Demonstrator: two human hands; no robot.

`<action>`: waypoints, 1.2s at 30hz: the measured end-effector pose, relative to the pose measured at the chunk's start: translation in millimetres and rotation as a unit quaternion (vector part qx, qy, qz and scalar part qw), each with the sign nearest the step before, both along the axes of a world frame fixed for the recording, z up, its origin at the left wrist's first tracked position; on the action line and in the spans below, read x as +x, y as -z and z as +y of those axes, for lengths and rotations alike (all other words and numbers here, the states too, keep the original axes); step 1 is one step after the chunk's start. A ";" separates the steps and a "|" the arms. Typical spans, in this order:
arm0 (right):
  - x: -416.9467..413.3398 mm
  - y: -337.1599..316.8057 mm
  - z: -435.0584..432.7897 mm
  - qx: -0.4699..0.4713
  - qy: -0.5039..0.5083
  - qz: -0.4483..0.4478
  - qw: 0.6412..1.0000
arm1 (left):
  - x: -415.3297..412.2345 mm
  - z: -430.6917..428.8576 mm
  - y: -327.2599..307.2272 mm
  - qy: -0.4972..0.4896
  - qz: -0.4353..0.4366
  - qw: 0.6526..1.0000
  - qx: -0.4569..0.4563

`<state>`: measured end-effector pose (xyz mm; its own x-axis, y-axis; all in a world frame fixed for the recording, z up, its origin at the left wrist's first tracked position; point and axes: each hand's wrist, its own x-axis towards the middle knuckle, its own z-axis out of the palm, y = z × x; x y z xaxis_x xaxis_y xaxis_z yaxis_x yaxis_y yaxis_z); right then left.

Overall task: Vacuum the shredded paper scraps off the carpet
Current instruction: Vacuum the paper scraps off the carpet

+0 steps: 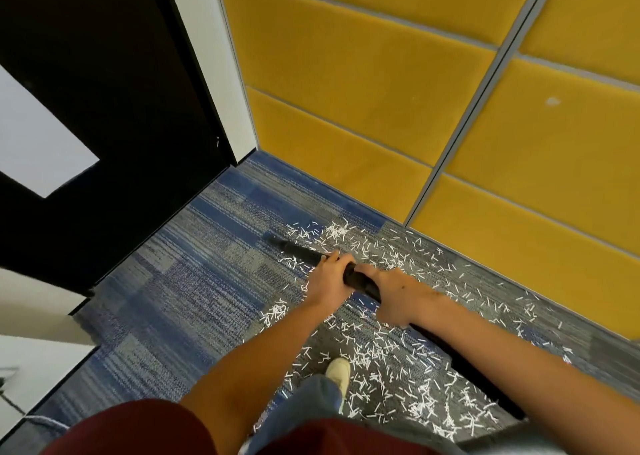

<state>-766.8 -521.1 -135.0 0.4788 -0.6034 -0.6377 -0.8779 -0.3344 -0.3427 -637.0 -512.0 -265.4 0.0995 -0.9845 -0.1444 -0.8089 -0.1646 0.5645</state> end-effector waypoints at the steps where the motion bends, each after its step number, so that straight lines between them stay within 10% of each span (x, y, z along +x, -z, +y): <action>1: -1.3 -1.2 -5.0 0.006 0.005 -0.002 1.000 | -1.1 -4.6 -2.0 0.006 0.000 1.000 0.001; 36: -44.7 19.8 -9.6 -0.016 -0.059 0.008 0.998 | -39.3 -7.0 13.9 0.000 -0.005 1.000 0.012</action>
<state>-811.5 -530.8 -154.8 0.5385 -0.5634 -0.6266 -0.8365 -0.4470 -0.3170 -676.3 -519.1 -279.3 0.1008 -0.9809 -0.1661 -0.8145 -0.1773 0.5525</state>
